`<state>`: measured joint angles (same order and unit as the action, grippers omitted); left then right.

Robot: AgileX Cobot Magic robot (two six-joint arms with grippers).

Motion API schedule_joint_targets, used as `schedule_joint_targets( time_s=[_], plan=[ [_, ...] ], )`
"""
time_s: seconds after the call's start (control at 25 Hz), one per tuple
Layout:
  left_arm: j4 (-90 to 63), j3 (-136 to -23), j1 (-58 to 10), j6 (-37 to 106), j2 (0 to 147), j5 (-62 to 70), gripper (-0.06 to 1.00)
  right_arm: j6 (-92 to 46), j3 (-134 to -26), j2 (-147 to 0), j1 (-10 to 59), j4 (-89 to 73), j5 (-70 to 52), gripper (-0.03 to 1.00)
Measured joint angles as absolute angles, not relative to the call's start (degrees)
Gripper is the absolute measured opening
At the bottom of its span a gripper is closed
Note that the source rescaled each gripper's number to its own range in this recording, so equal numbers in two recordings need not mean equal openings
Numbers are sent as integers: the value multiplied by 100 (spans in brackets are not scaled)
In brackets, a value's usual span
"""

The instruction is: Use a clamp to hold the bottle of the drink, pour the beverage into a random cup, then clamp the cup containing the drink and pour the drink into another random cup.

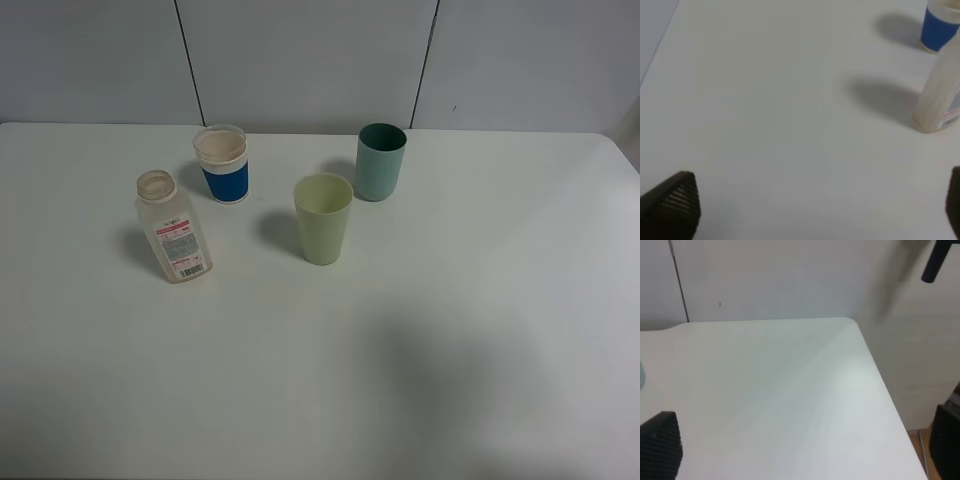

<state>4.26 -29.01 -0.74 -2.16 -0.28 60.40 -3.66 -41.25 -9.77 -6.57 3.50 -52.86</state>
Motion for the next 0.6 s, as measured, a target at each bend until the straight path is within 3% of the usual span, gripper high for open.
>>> schedule_joint_targets(
  time_s=[0.28,0.6],
  plan=[
    [426,-2901,-74,-216,-28,6040,100,-332,-4131,-39,-657,395,-5924,98],
    [426,-2901,-74,-216,-28,6040,100,-332,-3715,18,-657,311,-6460,98]
  ],
)
